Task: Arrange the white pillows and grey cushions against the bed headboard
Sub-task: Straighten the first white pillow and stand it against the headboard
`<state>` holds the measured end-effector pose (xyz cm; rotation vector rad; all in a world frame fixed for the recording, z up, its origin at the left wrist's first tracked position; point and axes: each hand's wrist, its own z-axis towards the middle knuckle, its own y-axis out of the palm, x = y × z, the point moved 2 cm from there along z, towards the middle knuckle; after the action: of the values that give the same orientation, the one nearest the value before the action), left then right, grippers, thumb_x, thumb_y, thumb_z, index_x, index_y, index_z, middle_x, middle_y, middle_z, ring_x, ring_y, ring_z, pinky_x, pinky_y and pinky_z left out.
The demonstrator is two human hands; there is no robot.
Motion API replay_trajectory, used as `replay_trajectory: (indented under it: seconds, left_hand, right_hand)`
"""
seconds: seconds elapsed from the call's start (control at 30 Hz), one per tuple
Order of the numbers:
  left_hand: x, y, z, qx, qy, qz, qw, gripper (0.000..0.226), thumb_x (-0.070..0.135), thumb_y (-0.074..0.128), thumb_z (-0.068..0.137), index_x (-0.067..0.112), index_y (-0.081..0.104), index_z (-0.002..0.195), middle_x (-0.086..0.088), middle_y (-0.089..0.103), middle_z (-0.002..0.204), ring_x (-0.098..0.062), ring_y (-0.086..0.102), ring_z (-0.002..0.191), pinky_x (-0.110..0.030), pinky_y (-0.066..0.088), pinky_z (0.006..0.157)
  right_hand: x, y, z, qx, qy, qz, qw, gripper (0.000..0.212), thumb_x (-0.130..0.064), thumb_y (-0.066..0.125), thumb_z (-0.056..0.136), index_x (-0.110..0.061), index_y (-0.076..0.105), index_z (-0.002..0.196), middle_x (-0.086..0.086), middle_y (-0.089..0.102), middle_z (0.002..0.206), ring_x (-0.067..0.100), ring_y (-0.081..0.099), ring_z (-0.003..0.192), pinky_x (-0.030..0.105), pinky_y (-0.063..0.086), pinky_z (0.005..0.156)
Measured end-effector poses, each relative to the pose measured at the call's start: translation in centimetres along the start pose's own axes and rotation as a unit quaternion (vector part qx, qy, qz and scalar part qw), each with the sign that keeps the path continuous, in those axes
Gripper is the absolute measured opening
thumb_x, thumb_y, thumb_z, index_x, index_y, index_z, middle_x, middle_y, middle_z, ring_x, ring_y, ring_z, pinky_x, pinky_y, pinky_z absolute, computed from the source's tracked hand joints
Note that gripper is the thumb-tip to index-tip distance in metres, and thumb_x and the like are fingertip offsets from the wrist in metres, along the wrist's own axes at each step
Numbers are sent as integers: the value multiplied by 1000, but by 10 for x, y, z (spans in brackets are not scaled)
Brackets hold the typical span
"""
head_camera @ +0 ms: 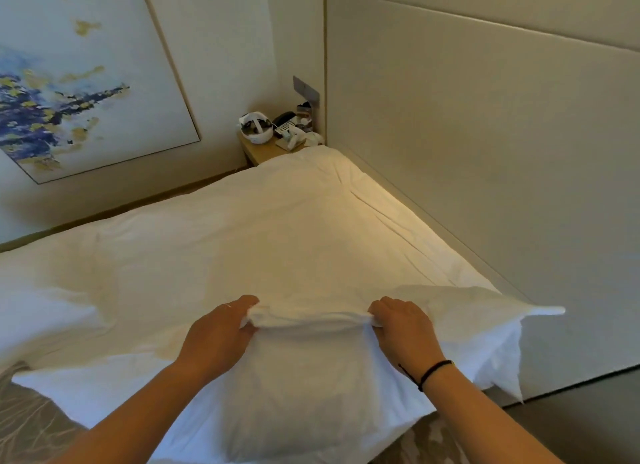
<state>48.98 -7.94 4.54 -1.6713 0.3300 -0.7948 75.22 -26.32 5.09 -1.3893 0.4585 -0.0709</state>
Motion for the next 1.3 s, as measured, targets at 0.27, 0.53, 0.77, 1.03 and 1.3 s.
replay_trajectory:
  seconds: [0.27, 0.53, 0.77, 1.03, 1.3]
  left_hand:
    - [-29, 8, 41, -55, 63, 14, 996, 63, 63, 56, 85, 57, 28, 141, 22, 59, 115, -7, 59, 103, -24, 47, 76]
    - [-32, 16, 63, -47, 3, 50, 998, 14, 37, 47, 90, 38, 54, 102, 13, 65, 92, -9, 63, 87, -26, 45, 66]
    - [-25, -2, 119, 58, -10, 27, 998, 25, 22, 73, 77, 35, 77, 99, 10, 76, 88, -20, 73, 78, -30, 54, 64]
    - [61, -72, 262, 116, 142, 95, 978, 29, 32, 53, 83, 33, 78, 98, 8, 76, 85, -18, 72, 72, -31, 57, 62]
    - [242, -88, 500, 111, 174, 169, 964, 30, 46, 44, 99, 42, 60, 124, 7, 59, 136, -22, 45, 131, -49, 20, 113]
  right_hand:
    - [1, 9, 60, -70, -62, -11, 996, 38, -18, 51, 92, -27, 56, 129, 0, 64, 97, 27, 58, 82, 37, 43, 68]
    - [-1, 23, 82, -87, -94, -72, 989, 39, -17, 66, 81, -31, 62, 117, -6, 60, 77, 18, 56, 63, 30, 42, 52]
    - [16, 14, 123, -85, -66, -13, 994, 45, -15, 62, 81, -33, 60, 122, -4, 58, 73, 20, 58, 61, 28, 42, 51]
    - [88, -51, 176, -29, -18, 90, 995, 52, -30, 40, 96, -60, 31, 137, -5, 57, 87, 19, 58, 82, 34, 48, 73]
    - [216, -103, 277, 150, 104, 95, 979, 76, -18, 43, 92, -66, 8, 139, -3, 64, 103, 24, 64, 85, 38, 52, 66]
